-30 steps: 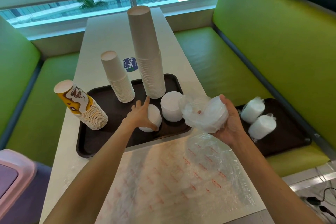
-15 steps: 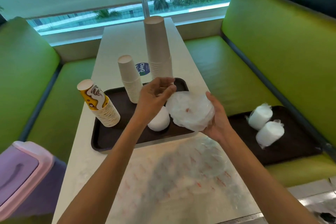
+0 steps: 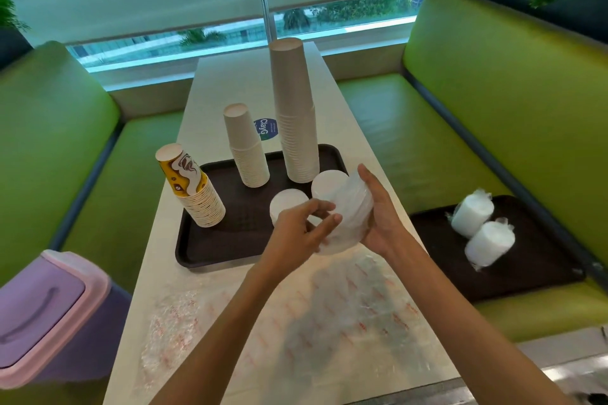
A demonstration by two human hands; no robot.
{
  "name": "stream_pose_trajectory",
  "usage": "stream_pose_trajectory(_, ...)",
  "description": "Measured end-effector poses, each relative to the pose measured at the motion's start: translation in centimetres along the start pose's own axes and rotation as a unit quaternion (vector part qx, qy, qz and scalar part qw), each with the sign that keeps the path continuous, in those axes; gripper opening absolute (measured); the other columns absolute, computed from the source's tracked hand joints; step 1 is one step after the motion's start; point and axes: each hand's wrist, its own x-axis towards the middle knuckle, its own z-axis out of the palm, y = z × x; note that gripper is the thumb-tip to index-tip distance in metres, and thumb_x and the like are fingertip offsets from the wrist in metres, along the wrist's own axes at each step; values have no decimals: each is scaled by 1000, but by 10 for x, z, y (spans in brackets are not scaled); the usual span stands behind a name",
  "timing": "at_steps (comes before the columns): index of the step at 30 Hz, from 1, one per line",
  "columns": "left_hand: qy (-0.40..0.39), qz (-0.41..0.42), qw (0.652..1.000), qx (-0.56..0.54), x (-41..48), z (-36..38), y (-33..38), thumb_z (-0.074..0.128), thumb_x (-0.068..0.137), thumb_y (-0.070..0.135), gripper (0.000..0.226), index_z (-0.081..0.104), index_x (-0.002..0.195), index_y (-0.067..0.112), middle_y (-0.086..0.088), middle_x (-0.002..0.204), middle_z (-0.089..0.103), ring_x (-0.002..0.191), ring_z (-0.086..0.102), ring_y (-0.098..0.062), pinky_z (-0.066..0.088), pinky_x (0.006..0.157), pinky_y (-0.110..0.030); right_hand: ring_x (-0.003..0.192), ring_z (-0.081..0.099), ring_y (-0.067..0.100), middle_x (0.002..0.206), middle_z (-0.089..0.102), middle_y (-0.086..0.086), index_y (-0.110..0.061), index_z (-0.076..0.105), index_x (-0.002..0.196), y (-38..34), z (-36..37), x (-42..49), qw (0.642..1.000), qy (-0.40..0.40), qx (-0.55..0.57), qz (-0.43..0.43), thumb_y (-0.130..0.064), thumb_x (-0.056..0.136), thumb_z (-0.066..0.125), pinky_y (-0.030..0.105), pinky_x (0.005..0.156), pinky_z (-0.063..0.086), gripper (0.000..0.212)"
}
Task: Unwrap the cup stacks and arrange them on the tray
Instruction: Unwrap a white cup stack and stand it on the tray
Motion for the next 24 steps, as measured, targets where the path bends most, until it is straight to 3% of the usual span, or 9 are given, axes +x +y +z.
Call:
stream_pose_trajectory(4,91,25,992,77,-1,-1,0,59,75,56,49,66,109,22,9,92,66,78,62,-7,51,67,-18,97,64,29,116,64,15,-20,46,137,7,2,-2,1000,12,-19,0,-61,72,59,42,77,56,77)
stream_pose_trajectory(7,118,55,991,45,4,-1,3,68,78,44,32,67,103,23,11,95,63,82,58,-5,48,67,-11,89,65,24,103,65,10,-23,48,132,11,3,-4,999,4,-43,-18,-55,90,47,42,71,56,53)
stream_pose_trajectory(10,83,29,996,-34,7,1,5,71,81,30,22,64,101,26,11,103,62,92,61,-8,50,71,-10,80,64,19,87,66,3,-29,54,101,12,6,-9,998,4,-63,-28,-51,94,42,41,71,54,26)
stream_pose_trajectory(13,54,6,996,-72,8,4,6,71,81,28,26,61,106,28,17,106,61,95,62,-4,50,73,-8,92,63,22,97,64,3,-31,52,108,13,8,-9,996,0,-91,-21,-56,91,42,45,81,52,31)
stream_pose_trajectory(16,47,-6,993,-111,8,5,2,71,81,26,27,63,107,24,20,101,63,90,64,-2,54,75,-16,90,61,19,96,62,1,-33,50,104,15,8,-7,995,15,-93,-27,-54,93,41,44,84,51,25)
stream_pose_trajectory(19,48,-19,988,-144,8,4,-3,69,83,24,26,65,108,17,13,101,65,93,66,-13,57,74,-23,97,60,23,108,62,9,-29,46,124,18,5,-2,995,19,-97,-15,-60,90,43,45,86,51,46)
stream_pose_trajectory(21,49,-26,986,-159,8,3,-5,67,84,23,27,64,109,14,9,99,65,93,66,-16,58,74,-24,103,61,28,121,60,16,-24,43,137,22,4,2,996,12,-88,9,-62,88,46,43,81,54,63)
stream_pose_trajectory(24,47,-29,985,-165,6,3,-7,65,86,24,27,64,109,11,7,98,66,90,67,-14,58,73,-25,108,60,30,128,58,19,-21,44,139,25,1,4,997,13,-77,21,-59,83,53,38,71,55,68)
